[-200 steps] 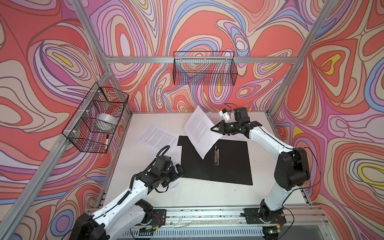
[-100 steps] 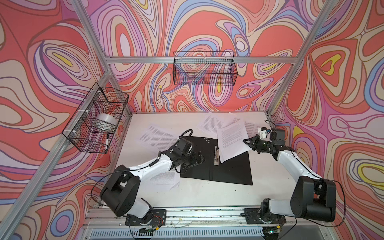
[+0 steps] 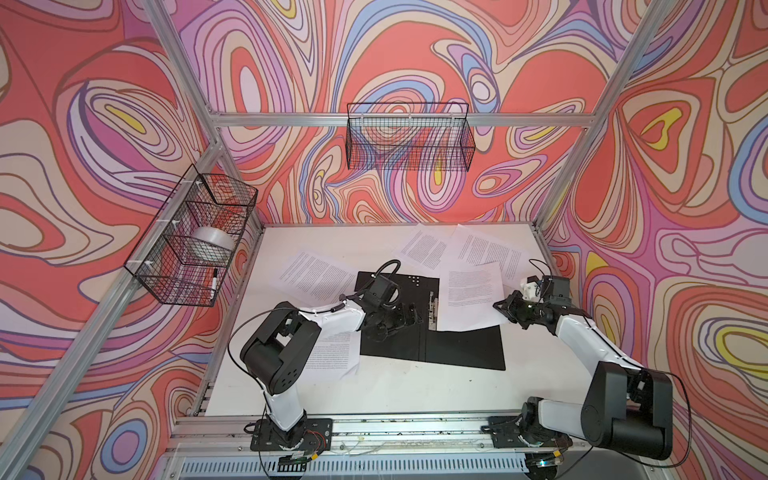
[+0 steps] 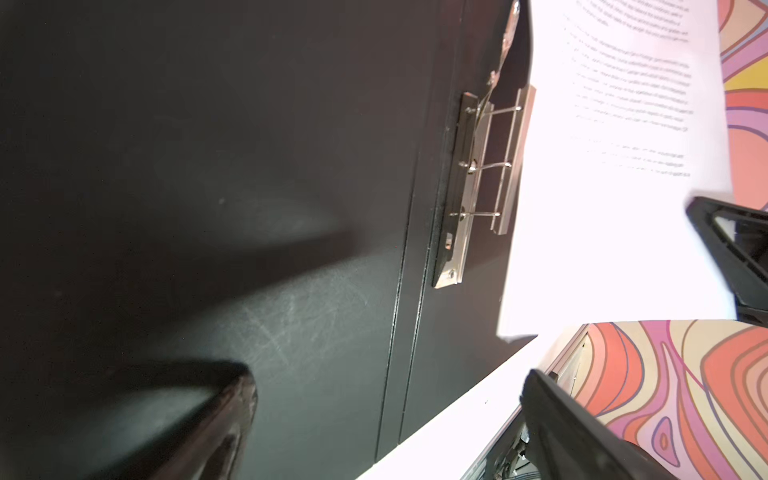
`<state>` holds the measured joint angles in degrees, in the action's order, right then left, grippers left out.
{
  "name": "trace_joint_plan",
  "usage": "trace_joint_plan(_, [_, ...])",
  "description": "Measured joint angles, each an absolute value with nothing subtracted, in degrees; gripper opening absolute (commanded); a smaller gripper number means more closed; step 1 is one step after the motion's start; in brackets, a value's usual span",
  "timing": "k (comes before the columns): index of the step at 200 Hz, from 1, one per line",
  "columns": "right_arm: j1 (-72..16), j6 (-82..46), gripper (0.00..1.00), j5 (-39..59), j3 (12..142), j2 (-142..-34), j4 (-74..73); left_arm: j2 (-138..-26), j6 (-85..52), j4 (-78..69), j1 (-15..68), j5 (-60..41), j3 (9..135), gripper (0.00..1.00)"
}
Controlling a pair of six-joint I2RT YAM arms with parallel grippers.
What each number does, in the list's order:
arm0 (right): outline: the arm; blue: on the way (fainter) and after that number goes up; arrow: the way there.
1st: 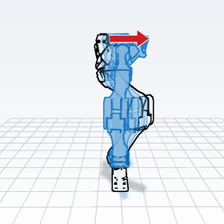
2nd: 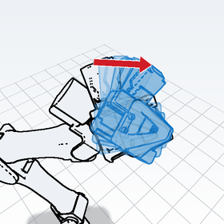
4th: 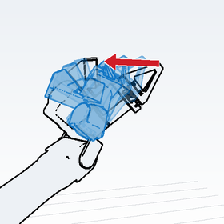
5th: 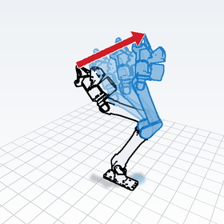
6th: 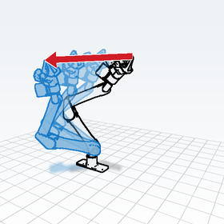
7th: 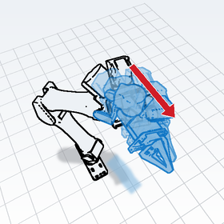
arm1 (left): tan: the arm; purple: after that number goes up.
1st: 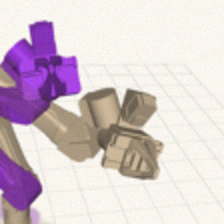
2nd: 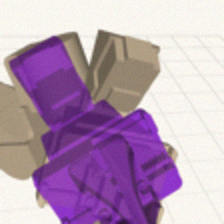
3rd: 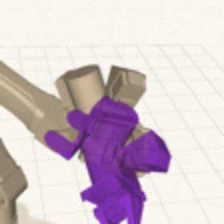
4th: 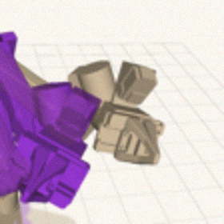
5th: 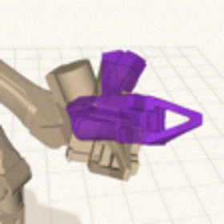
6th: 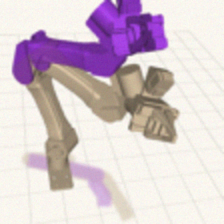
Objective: Put the files into the folder
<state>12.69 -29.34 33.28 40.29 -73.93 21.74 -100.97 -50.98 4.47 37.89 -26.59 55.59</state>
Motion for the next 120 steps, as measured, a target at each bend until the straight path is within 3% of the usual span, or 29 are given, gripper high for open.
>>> trace_joint_plan(55, [12.69,-25.34,0.00,31.59,40.66,-73.91,24.64,-101.27,-50.74,4.27,37.89,-26.87,55.61,1.00])
trace_joint_plan(120, [12.73,-26.70,0.00,36.93,39.29,-71.79,25.12,-103.07,-50.59,2.85,37.89,-28.51,56.90,1.00])
